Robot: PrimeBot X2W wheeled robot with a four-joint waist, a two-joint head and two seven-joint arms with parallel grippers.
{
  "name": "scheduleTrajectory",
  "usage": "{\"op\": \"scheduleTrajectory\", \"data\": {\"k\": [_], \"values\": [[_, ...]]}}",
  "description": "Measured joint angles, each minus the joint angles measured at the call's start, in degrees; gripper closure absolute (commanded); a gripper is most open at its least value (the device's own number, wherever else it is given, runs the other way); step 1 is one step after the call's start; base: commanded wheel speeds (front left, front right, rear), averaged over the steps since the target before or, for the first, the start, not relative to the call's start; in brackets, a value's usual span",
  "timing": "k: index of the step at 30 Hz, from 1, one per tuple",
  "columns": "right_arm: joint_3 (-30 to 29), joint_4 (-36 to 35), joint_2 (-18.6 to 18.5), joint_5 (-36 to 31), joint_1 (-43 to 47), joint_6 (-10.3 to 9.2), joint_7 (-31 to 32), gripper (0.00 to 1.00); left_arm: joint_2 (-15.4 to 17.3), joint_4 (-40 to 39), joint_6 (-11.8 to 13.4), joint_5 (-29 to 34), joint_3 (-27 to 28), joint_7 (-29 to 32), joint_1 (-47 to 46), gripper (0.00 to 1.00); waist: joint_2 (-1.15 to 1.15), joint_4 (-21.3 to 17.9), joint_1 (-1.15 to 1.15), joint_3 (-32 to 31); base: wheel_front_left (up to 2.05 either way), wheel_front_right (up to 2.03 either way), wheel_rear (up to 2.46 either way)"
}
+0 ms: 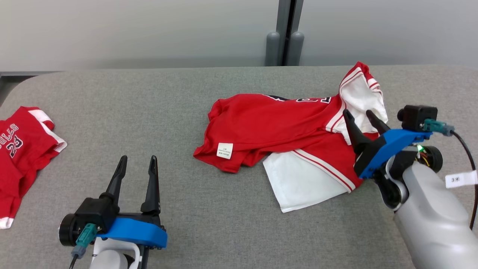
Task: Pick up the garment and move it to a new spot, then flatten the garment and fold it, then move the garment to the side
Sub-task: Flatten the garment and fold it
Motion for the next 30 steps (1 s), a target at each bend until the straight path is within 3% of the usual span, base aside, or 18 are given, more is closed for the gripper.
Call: {"op": "scheduleTrajectory", "data": {"k": [3, 7, 14, 17, 21, 26, 30], "values": [[2.0, -5.5, -1.8, -2.1, 5.1, 0.00, 1.1, 0.00, -0.1, -0.1, 0.1, 0.0, 0.7, 0.0, 0.8, 0.00, 0.00, -0.7, 0.00, -1.3, 0.00, 0.00, 0.00], [-0.4, -10.9, -2.1, -6.0, 13.6, 0.00, 4.5, 0.00, -0.1, -0.5, 0.2, 0.0, 1.3, 0.0, 1.7, 0.00, 0.00, -1.9, -0.01, -2.2, 0.00, 0.00, 0.00], [-11.9, -19.2, 4.8, -14.6, 23.4, 0.00, 10.9, 0.00, -0.1, -1.4, 0.4, 0.2, 1.9, 0.0, 1.8, 0.00, 0.00, -2.1, -0.01, -1.2, 0.00, 0.00, 0.00], [-17.3, -20.9, 6.1, -17.9, 24.3, -0.01, 14.2, 0.00, -0.1, -1.4, 0.3, 0.4, 1.7, 0.0, 1.3, 0.00, 0.00, -1.6, -0.01, -0.5, 0.00, 0.00, 0.00], [-21.5, -21.8, 7.0, -20.1, 23.9, 0.00, 17.8, 0.00, 0.0, -1.5, 0.2, 0.6, 1.4, 0.0, 0.5, 0.00, 0.00, -0.5, -0.01, 0.4, 0.00, 0.00, 0.00], [-21.4, -18.7, 7.1, -14.3, 21.1, 0.00, 18.7, 0.00, 0.1, -1.2, 0.0, 0.9, 1.1, 0.0, -0.3, 0.00, 0.00, 0.8, -0.01, 1.4, 0.00, 0.00, 0.00], [-20.9, -14.4, 7.0, -13.9, 17.5, 0.00, 18.4, 0.00, 0.0, -1.3, 0.0, 0.9, 1.1, 0.0, -0.5, 0.00, 0.00, 1.3, -0.01, 2.2, 0.00, 0.00, 0.00]]}}
